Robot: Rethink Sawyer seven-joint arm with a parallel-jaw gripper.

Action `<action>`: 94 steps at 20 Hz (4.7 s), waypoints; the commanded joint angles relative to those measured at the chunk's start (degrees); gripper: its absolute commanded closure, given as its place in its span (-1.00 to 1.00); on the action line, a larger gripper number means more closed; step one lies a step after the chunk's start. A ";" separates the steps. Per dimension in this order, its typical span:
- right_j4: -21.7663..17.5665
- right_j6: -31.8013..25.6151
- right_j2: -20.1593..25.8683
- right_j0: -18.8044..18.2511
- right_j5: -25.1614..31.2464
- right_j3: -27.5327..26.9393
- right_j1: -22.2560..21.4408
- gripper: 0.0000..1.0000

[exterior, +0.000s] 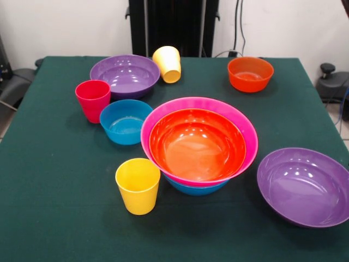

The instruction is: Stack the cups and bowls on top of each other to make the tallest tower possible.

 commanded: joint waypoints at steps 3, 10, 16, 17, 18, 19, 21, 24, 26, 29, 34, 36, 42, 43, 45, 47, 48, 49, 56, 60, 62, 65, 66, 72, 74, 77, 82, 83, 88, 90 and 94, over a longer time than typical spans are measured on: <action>0.12 5.69 1.77 -2.61 8.83 -3.15 -0.80 -1.00; -0.72 2.53 1.98 -4.79 8.05 -6.23 1.21 -1.00; -1.68 0.03 2.42 -6.81 5.87 -9.39 3.91 -1.00; -1.90 -0.58 2.34 -7.14 5.92 -9.86 4.06 -1.00; -2.13 -1.19 2.25 -7.46 5.98 -10.32 4.20 -1.00; -2.35 -1.66 2.27 -7.79 5.56 -10.58 4.50 -1.00; -2.70 -2.28 2.41 -8.51 4.40 -11.10 5.27 -1.00; -3.15 -3.23 2.55 -9.64 3.33 -11.80 6.17 -1.00; -3.38 -3.76 2.62 -10.07 2.95 -11.80 6.20 -1.00; -3.32 -4.33 3.06 -10.51 2.90 -12.16 6.44 -1.00; -3.90 -4.06 2.46 -10.04 3.37 -11.71 6.06 1.00; -4.12 -4.17 2.23 -9.88 3.54 -11.68 5.99 1.00; -4.53 -4.03 2.10 -9.69 2.58 -11.59 6.00 1.00; -4.53 -3.79 2.03 -9.63 2.62 -11.69 6.05 1.00; -4.44 -3.10 1.87 -9.47 2.77 -11.60 6.02 1.00; -4.02 -2.24 2.03 -9.32 3.12 -11.71 6.02 1.00; -3.59 -1.75 2.31 -9.27 3.73 -11.38 5.76 1.00; -3.60 -1.36 1.99 -9.09 4.29 -11.62 5.82 1.00; -2.72 1.73 1.16 -7.70 7.23 -12.09 6.11 -1.00; -1.44 3.76 0.73 -7.51 11.47 -11.58 5.54 -1.00; -1.56 5.00 -0.15 -7.34 13.00 -9.45 4.40 -1.00; -1.71 5.41 -0.85 -8.05 13.76 -7.95 3.90 -1.00; -1.81 5.22 -1.03 -8.41 13.94 -8.02 4.08 -1.00; -0.37 5.69 -4.71 -12.53 20.45 -21.53 13.14 -1.00; 0.64 6.06 -5.06 -13.37 19.28 -24.65 16.35 -1.00; 3.17 6.90 -6.22 -14.21 17.80 -29.45 20.40 -1.00; 11.31 10.93 -14.54 -15.37 19.55 -37.31 24.74 -1.00; 13.63 11.73 -16.83 -15.67 19.48 -38.34 25.38 -1.00; 25.03 13.60 -28.73 -17.41 19.55 -40.66 27.30 -1.00; 30.14 12.42 -33.61 -18.54 18.80 -40.98 28.31 -1.00; 37.78 10.64 -40.89 -19.88 17.45 -40.74 29.41 -1.00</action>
